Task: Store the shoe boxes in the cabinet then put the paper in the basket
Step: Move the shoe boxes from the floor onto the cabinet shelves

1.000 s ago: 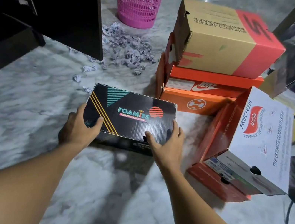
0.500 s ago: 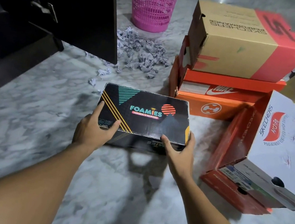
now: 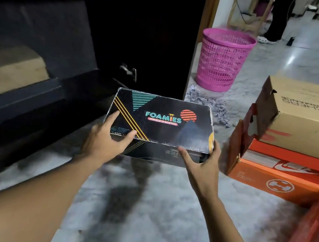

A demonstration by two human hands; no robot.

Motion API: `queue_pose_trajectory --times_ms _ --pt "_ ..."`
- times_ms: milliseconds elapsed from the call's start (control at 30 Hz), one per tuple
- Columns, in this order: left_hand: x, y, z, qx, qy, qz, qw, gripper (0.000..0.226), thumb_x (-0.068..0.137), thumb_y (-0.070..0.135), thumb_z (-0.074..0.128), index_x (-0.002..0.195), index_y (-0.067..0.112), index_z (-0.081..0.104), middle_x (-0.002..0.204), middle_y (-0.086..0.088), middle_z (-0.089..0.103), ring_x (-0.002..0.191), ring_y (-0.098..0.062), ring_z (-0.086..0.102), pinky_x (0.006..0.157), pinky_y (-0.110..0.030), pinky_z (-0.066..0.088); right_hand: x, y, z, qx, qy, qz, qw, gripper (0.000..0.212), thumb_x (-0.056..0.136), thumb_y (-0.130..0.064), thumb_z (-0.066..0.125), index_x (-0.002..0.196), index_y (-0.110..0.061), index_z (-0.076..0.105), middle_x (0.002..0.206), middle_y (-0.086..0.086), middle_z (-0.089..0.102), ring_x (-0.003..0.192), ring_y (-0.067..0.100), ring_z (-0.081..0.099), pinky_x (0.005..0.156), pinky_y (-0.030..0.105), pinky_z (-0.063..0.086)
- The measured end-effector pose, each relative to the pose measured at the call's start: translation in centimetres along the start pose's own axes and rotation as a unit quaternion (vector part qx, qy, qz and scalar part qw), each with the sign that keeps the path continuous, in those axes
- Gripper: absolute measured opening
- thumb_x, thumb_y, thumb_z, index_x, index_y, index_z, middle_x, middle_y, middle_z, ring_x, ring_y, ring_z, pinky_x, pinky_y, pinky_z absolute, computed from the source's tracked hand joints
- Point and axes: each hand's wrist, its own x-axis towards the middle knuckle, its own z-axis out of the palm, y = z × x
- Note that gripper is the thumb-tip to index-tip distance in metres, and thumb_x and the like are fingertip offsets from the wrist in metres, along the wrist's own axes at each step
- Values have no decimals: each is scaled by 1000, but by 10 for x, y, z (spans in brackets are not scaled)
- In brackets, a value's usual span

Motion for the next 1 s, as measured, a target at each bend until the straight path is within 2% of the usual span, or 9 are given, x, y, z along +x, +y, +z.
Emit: queue_pose_trajectory --times_ms 200,267,367,500,600,667,767,900,1000 --pt "55 -17 -74 -37 70 -36 996 97 57 84 62 141 37 45 127 -4 62 117 -25 59 95 -37 52 47 -82 65 10 -54 -65 996 91 71 -49 83 142 -23 33 134 -4 56 115 6 58 96 15 43" --pt "74 -22 -94 -62 98 -56 992 93 62 74 71 142 37 44 135 -4 57 125 -24 52 99 -34 45 63 -109 88 -7 -75 -89 993 102 70 -58 80 148 -19 27 147 0 46 131 16 48 109 25 36" --pt "102 -36 -119 -143 150 -98 973 97 60 70 76 144 33 43 142 -3 49 134 -22 40 104 -33 38 84 -152 128 -50 -112 -118 985 109 73 -57 77 154 -13 17 157 7 33 143 23 32 110 27 27" --pt "132 -67 -150 -181 217 -155 947 118 38 90 57 140 32 46 139 -6 50 131 -26 45 104 -39 42 110 -204 186 -97 -190 -133 968 118 69 -64 74 154 -12 11 156 14 33 143 31 33 112 38 33" --pt "146 -86 -166 -167 251 -181 936 113 44 86 64 140 30 45 141 -8 49 130 -29 46 103 -42 43 129 -226 228 -103 -240 -128 957 120 63 -70 74 153 -20 13 154 13 38 140 33 38 114 44 37" --pt "155 -99 -171 -147 268 -208 929 107 49 82 69 140 32 44 140 -8 50 128 -32 48 101 -44 45 137 -228 254 -85 -264 -141 950 120 63 -69 76 152 -18 14 153 13 39 140 32 38 115 43 36" --pt "162 -117 -176 -115 296 -236 918 109 43 90 64 136 37 42 132 -5 56 120 -31 54 95 -45 50 144 -221 290 -54 -293 -145 944 114 69 -61 79 152 -15 17 153 11 39 141 29 38 115 39 35" --pt "172 -134 -191 -36 322 -257 910 97 57 73 75 138 30 46 134 -9 53 122 -31 51 93 -39 45 152 -213 334 -33 -324 -150 933 99 76 -49 79 149 -16 23 149 9 43 137 26 42 103 26 34" --pt "174 -149 -204 -5 347 -266 899 96 56 71 78 137 28 49 131 -11 54 120 -32 53 92 -39 46 153 -212 371 -5 -355 -146 923 102 72 -49 83 148 -16 24 147 8 46 135 26 45 110 33 38"
